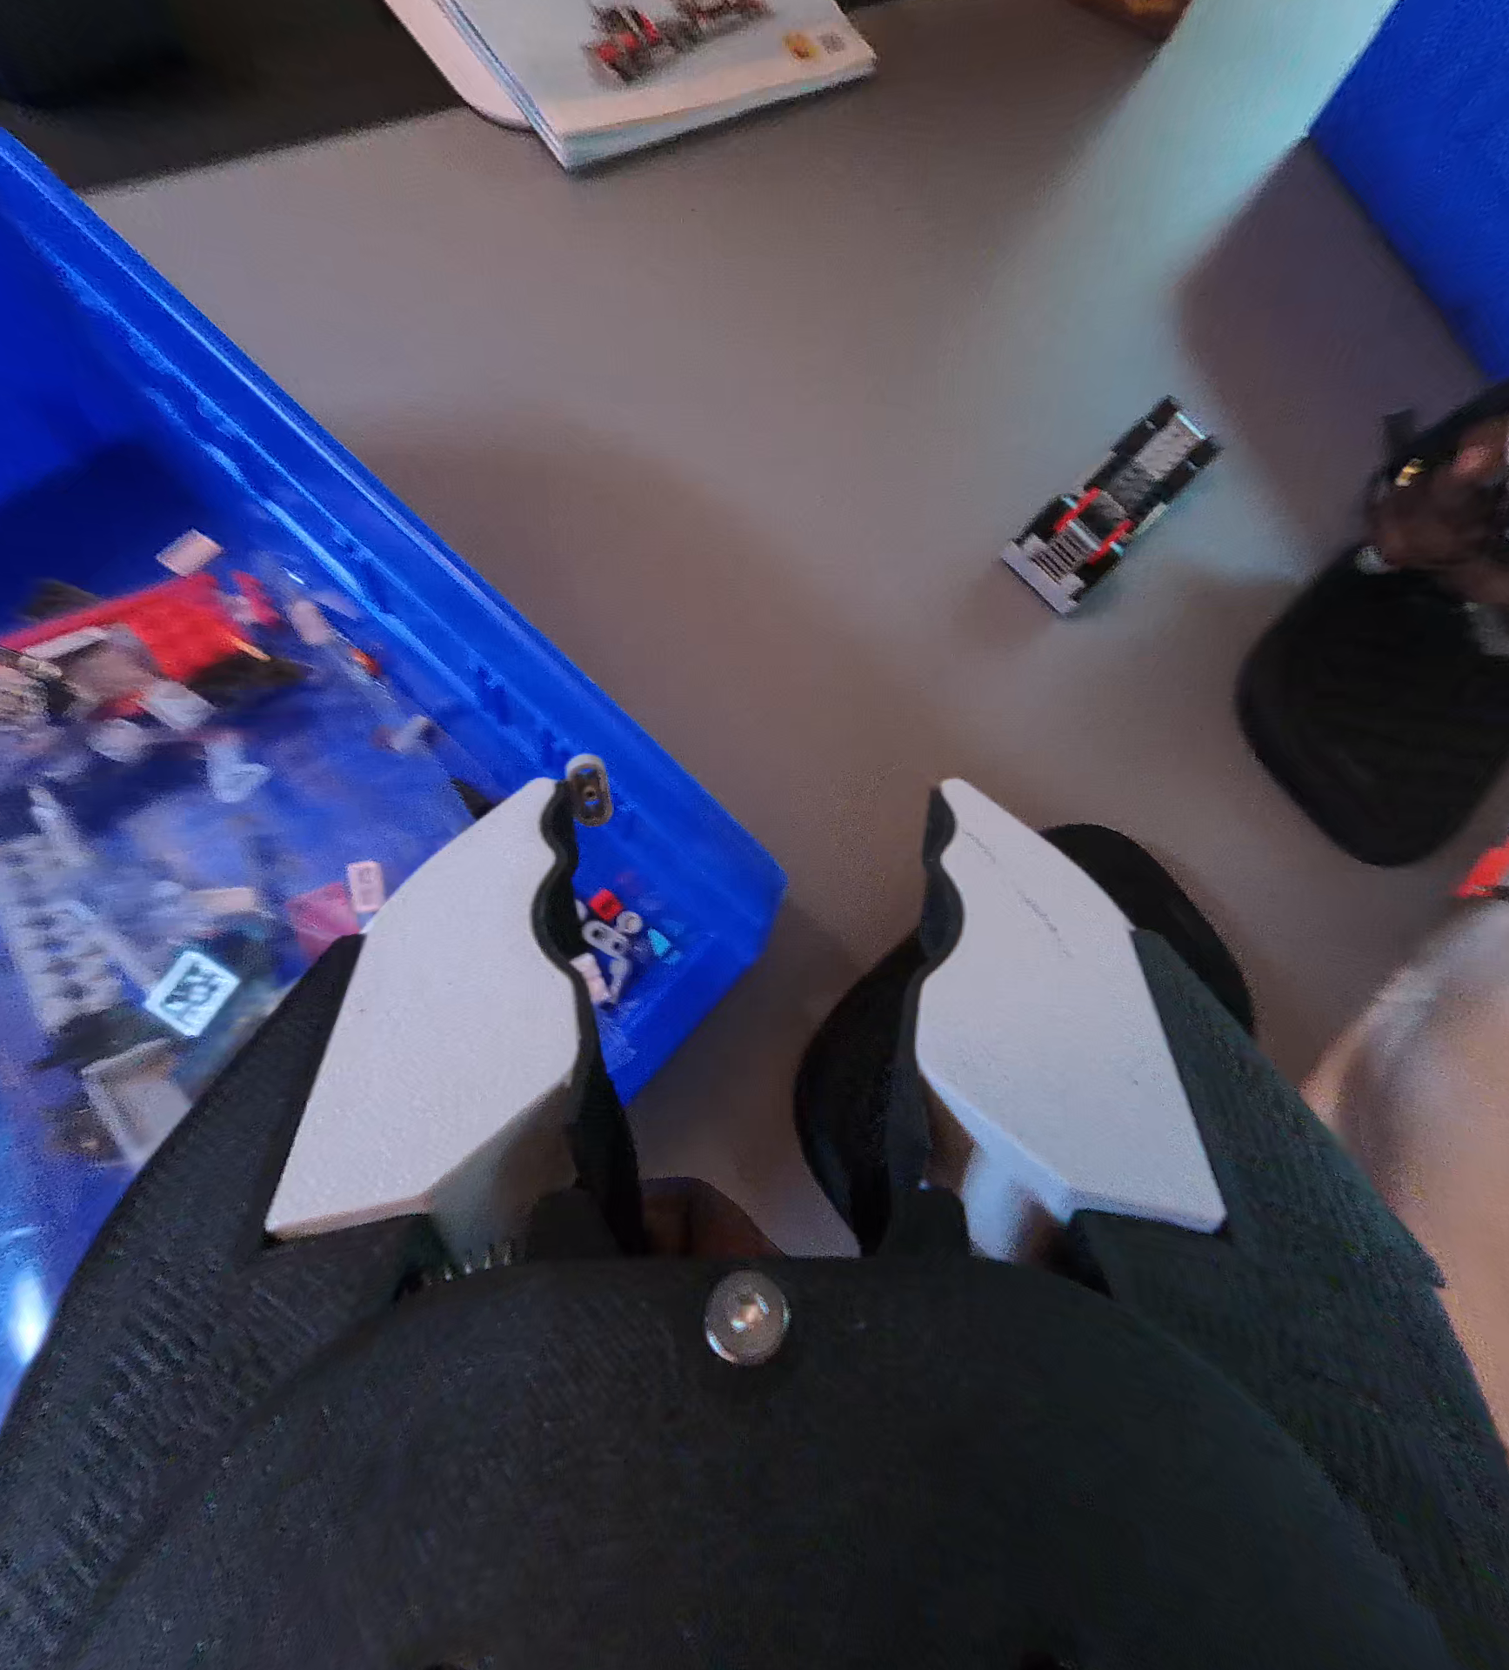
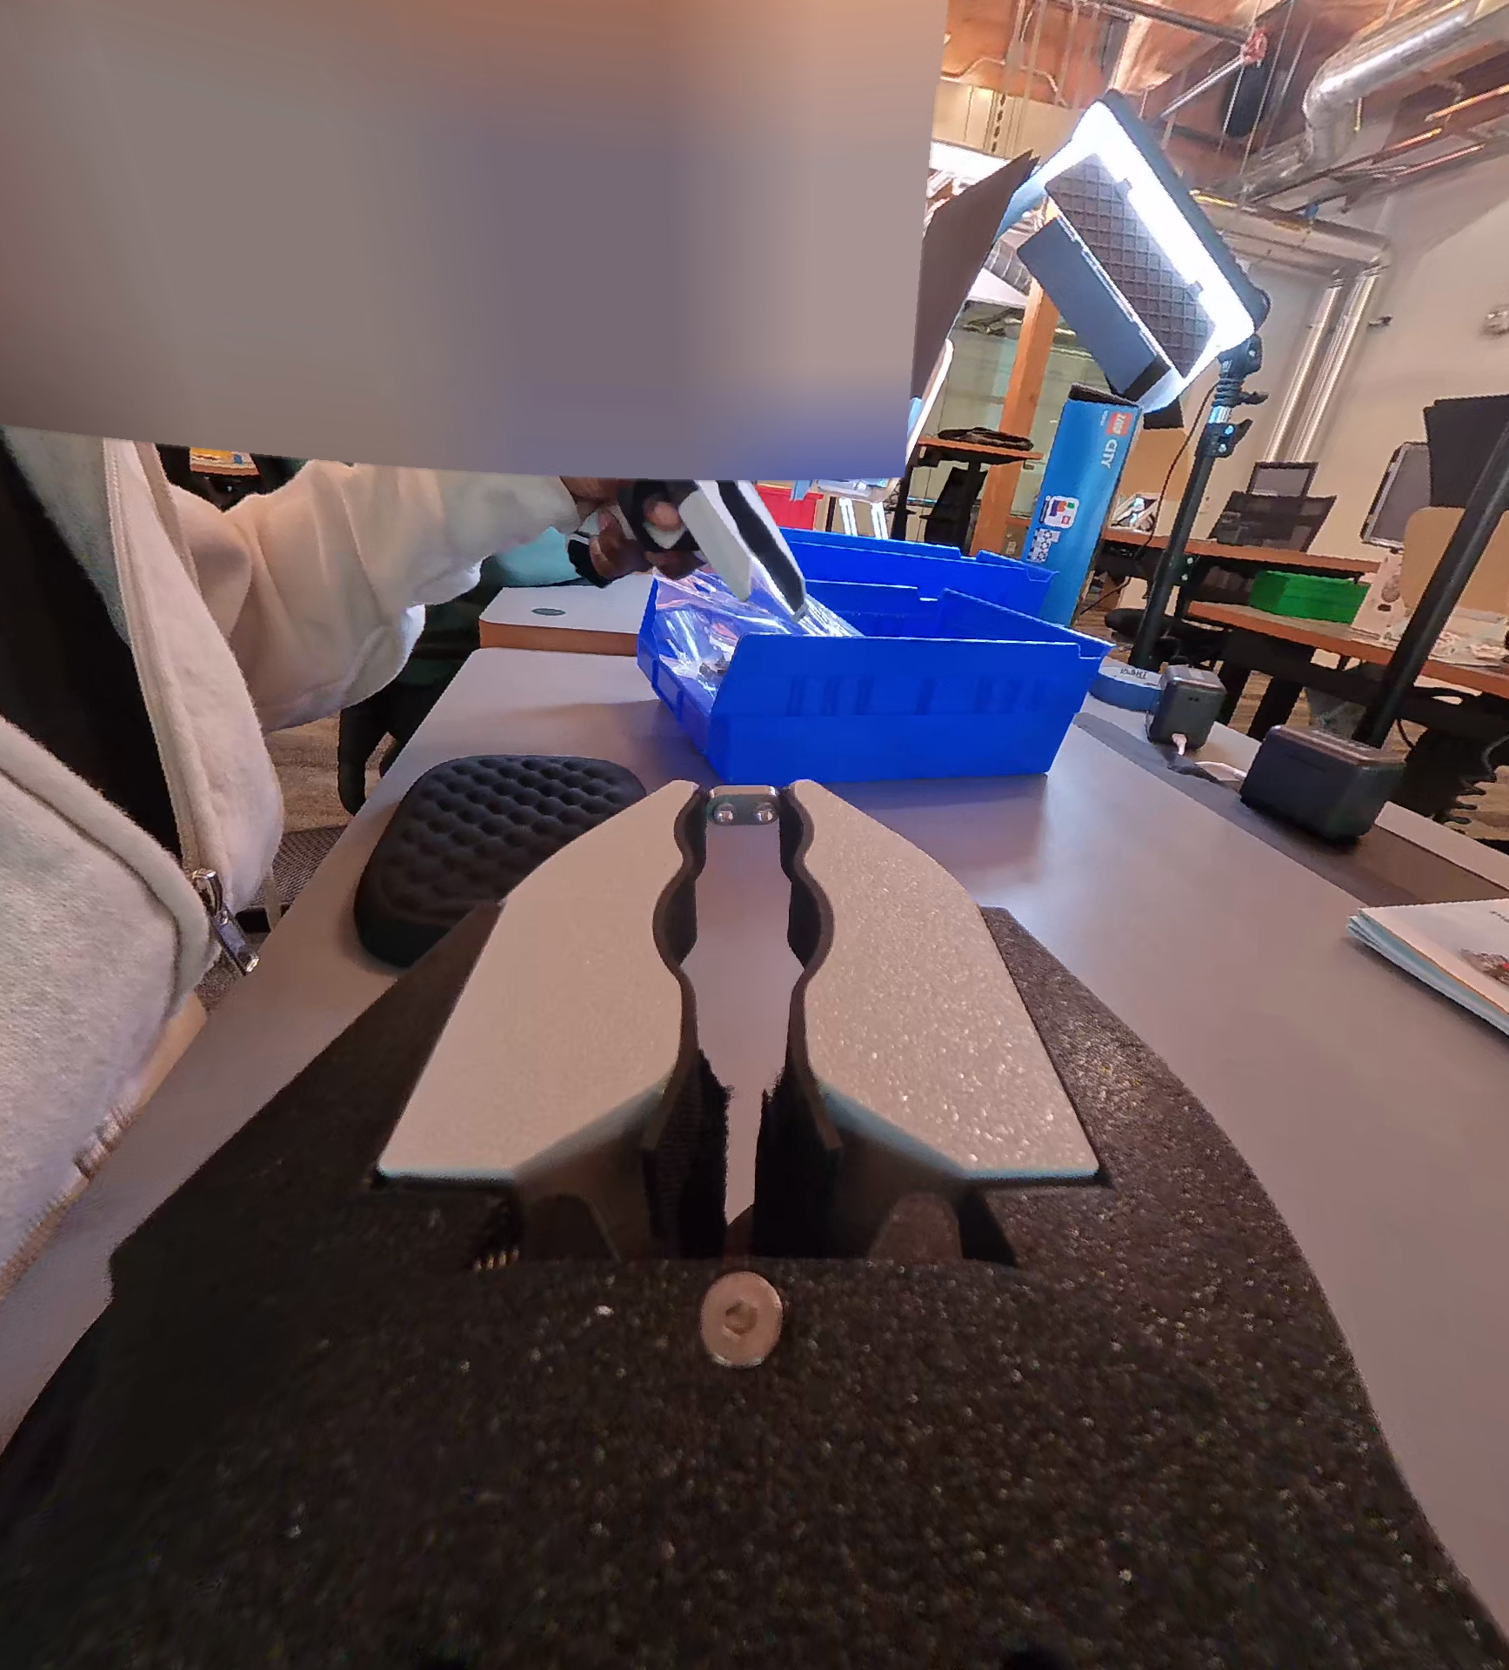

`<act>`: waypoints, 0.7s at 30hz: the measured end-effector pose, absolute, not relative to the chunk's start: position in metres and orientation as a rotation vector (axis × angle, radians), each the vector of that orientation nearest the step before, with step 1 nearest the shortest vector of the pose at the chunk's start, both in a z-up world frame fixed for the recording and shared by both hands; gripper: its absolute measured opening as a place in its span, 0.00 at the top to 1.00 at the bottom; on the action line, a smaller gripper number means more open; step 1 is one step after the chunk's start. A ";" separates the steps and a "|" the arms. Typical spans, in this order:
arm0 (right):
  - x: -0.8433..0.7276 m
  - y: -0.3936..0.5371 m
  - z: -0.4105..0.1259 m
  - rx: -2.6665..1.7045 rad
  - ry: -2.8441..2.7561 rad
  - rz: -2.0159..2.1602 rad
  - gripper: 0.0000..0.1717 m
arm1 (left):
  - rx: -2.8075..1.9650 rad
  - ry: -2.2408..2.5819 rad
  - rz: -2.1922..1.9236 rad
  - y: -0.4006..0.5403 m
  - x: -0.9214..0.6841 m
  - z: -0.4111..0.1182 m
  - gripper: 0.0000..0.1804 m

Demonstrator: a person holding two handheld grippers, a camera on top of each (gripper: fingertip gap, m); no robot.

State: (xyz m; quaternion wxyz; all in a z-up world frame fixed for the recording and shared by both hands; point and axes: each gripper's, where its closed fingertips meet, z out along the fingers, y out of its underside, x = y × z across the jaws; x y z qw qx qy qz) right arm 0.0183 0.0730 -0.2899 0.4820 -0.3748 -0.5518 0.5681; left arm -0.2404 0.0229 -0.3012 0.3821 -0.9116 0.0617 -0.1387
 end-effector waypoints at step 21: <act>0.026 0.088 -0.273 -1.029 -1.145 1.734 0.91 | -1.469 0.714 0.070 0.064 -0.100 -0.233 0.72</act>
